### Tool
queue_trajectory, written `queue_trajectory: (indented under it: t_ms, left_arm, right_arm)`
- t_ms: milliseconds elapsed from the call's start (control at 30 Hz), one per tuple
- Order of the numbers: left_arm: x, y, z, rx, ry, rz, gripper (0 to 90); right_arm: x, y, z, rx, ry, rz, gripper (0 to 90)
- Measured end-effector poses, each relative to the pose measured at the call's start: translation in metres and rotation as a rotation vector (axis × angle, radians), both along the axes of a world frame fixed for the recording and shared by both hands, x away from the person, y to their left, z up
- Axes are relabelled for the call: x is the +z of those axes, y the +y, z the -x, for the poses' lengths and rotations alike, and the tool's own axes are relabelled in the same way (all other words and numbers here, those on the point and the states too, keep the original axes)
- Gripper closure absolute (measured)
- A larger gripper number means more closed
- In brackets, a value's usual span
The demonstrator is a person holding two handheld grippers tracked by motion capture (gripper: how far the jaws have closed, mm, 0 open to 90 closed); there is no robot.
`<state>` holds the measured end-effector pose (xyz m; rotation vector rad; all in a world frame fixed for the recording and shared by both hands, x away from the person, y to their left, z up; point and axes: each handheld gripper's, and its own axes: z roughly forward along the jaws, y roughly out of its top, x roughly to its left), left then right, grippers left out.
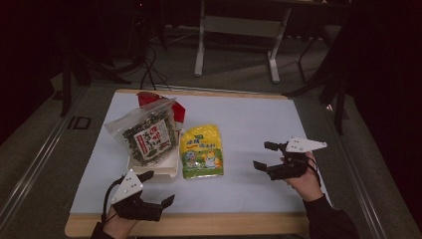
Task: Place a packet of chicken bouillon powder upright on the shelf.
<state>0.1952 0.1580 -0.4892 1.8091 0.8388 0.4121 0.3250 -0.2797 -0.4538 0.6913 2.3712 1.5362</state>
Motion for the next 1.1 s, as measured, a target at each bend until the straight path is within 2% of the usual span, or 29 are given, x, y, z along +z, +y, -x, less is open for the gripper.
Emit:
queue_trajectory:
  t_ms: [33, 133, 167, 233, 333, 367, 433, 533, 667, 867, 967, 1100]
  left_arm:
    - [-0.002, -0.002, 0.0, -0.008, -0.009, 0.003, 2.8]
    - [-0.004, -0.005, -0.001, -0.016, -0.013, 0.008, 2.7]
    - [-0.005, -0.006, -0.001, -0.024, -0.012, 0.01, 2.8]
    - [-0.007, -0.007, -0.001, -0.029, -0.011, 0.007, 2.7]
    - [-0.01, -0.009, -0.001, -0.034, -0.01, 0.006, 2.8]
    - [-0.012, -0.01, -0.001, -0.044, -0.017, 0.015, 2.8]
    - [-0.013, -0.011, -0.001, -0.049, -0.024, 0.023, 2.8]
    - [-0.014, -0.012, -0.001, -0.051, -0.031, 0.011, 2.7]
    - [-0.015, -0.013, -0.001, -0.057, -0.033, 0.009, 2.7]
    - [-0.017, -0.014, -0.001, -0.061, -0.03, 0.01, 2.7]
    - [-0.017, -0.016, 0.0, -0.064, -0.036, 0.004, 2.7]
    - [-0.019, -0.016, 0.0, -0.072, -0.024, 0.005, 2.7]
  right_arm:
    - [0.0, 0.006, -0.004, 0.003, -0.016, 0.016, 17.1]
    - [0.001, 0.011, -0.007, 0.003, -0.019, 0.028, 19.1]
    - [0.0, 0.017, -0.013, 0.01, -0.027, 0.06, 21.1]
    - [0.0, 0.02, -0.015, 0.008, -0.029, 0.07, 22.0]
    - [-0.001, 0.028, -0.021, 0.02, -0.015, 0.09, 22.9]
    - [-0.004, 0.039, -0.031, 0.027, 0.0, 0.104, 22.9]
    - [-0.006, 0.046, -0.038, 0.024, 0.001, 0.117, 22.9]
    - [-0.008, 0.053, -0.045, 0.027, 0.003, 0.112, 22.9]
    - [-0.017, 0.068, -0.065, 0.018, 0.023, 0.123, 22.9]
    - [-0.027, 0.082, -0.083, 0.017, 0.043, 0.132, 22.9]
    - [-0.034, 0.093, -0.093, 0.018, 0.051, 0.16, 22.9]
    - [-0.041, 0.105, -0.106, 0.02, 0.064, 0.164, 22.6]
